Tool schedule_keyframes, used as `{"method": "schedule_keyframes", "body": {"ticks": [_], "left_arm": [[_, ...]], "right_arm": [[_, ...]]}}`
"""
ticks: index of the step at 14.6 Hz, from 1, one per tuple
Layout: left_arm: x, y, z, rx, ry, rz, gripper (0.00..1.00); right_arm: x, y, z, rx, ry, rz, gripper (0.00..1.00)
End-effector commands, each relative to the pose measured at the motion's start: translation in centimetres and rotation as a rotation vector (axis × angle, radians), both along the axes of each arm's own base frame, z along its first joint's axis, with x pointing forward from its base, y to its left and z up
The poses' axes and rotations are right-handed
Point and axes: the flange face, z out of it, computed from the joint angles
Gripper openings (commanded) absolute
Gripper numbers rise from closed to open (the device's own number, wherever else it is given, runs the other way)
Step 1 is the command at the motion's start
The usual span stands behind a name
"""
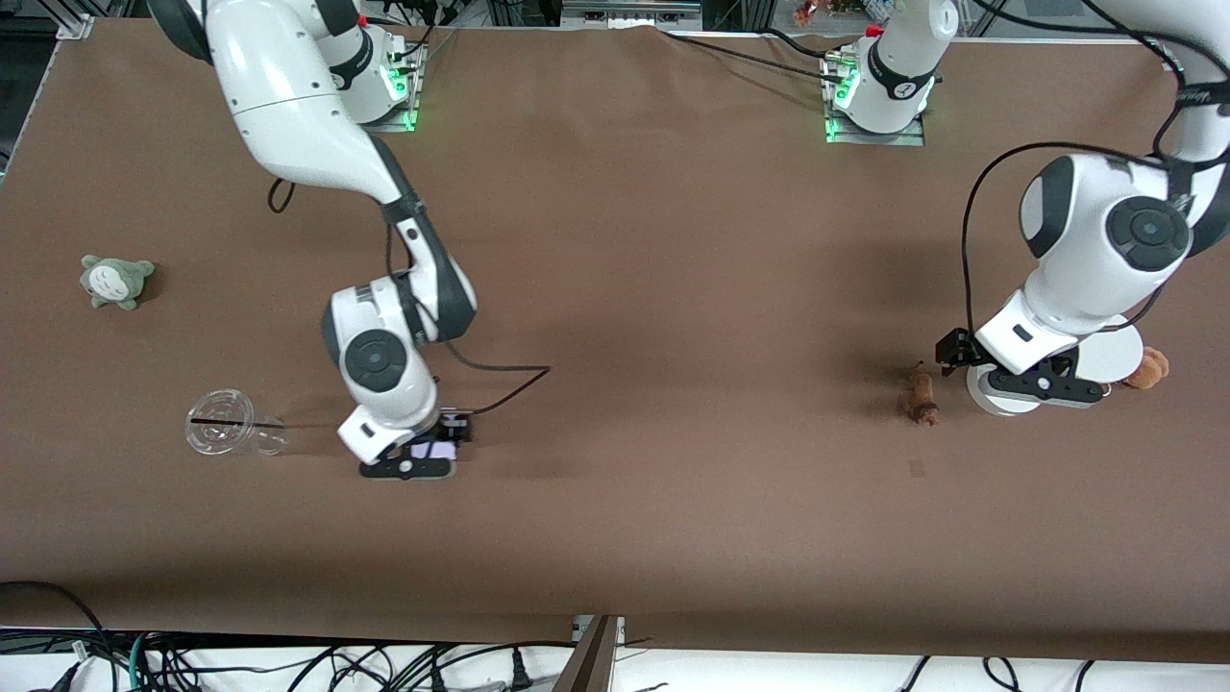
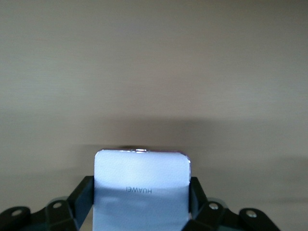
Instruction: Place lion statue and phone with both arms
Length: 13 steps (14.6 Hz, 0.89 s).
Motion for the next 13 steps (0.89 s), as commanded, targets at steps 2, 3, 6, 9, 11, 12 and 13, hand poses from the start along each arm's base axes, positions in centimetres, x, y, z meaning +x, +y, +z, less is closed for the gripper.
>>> {"method": "schedule_keyframes", "body": {"ticks": [2, 3, 6, 9, 11, 12, 13], "left_arm": [[1.1, 0.0, 7.4, -0.023, 0.058, 0.042, 1.0], [1.3, 0.3, 8.8, -0.021, 0.061, 0.049, 1.0], [1.3, 0.8, 13.3, -0.015, 0.082, 0.064, 1.0], [0.7, 1.2, 16.2, -0.012, 0.119, 0.083, 1.0], [0.4, 1.9, 18.4, -0.01, 0.119, 0.096, 1.0], [0.4, 2.9, 18.6, -0.01, 0.115, 0.112, 1.0], [0.4, 4.2, 18.7, -0.013, 0.112, 0.136, 1.0]], "right_arm": [[0.3, -4.0, 1.9, 0.003, 0.053, -0.015, 0.41], [0.5, -5.3, 1.6, 0.001, 0.062, -0.032, 0.41], [0.4, -7.7, 0.7, -0.003, 0.082, -0.066, 0.41], [0.8, -9.9, 0.3, -0.004, 0.082, -0.085, 0.41], [1.1, -11.2, 0.2, -0.004, 0.088, -0.052, 0.41], [1.2, -12.1, 0.3, -0.003, 0.088, -0.054, 0.41], [1.2, -12.4, 0.1, -0.004, 0.091, -0.058, 0.41]]}}
